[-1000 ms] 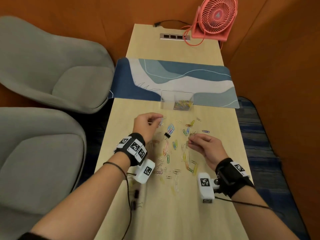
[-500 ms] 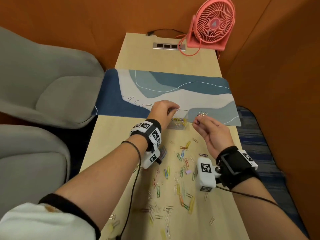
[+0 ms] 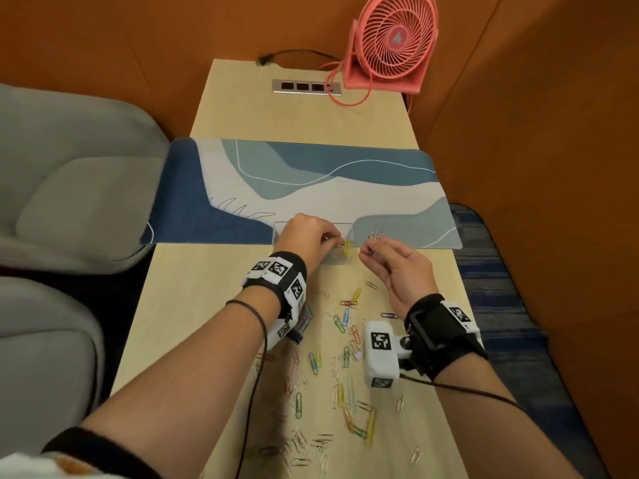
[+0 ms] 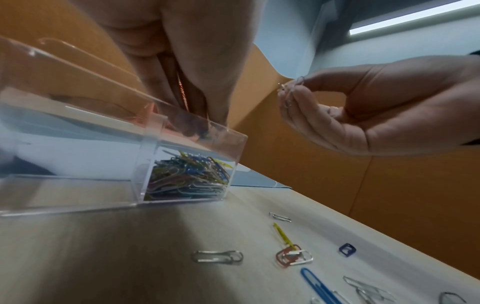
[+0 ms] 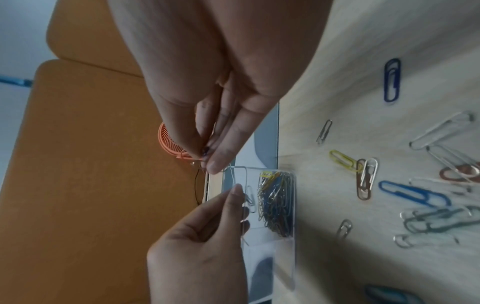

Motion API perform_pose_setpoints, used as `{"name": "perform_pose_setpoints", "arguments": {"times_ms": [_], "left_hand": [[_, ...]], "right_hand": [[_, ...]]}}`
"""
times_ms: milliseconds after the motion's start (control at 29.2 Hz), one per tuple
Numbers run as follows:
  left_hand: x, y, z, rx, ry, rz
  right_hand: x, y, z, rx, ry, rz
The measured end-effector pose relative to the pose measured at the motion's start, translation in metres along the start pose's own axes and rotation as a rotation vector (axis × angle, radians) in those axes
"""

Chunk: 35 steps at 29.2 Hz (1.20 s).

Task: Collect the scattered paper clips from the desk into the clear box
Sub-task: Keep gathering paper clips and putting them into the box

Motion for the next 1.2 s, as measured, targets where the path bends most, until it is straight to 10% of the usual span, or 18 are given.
{"name": "perform_pose_setpoints", "arguments": {"times_ms": [171, 410, 787, 1197], "left_hand": [[0.012, -0.01, -0.001, 0.041, 0.094, 0.128], [0.041, -0.037, -0.037, 0.233, -0.137, 0.418], [0.102, -0.062, -0.077, 0.22, -0.258, 0.379], [0.17, -0.094, -0.104, 0.007, -0.39, 0.113]], "right_hand": [[-0.01, 0.016, -0.006, 0.243, -0.196, 0.049], [-0.028, 0.052, -0.011, 1.094, -0.85, -0.097], [-0.025, 0.081, 0.001, 1.623, -1.043, -0.315], [0.006, 0.073, 0.001, 1.53, -1.106, -0.267]]}}
Point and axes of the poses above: each hand's wrist, its own x-axis away from the middle knuckle, its own y-axis out of the palm, z = x × y, the point moved 2 cm from there along -x, towards the middle knuckle, and after that the axes turned 15 degrees about z, right-handed, at the moved point
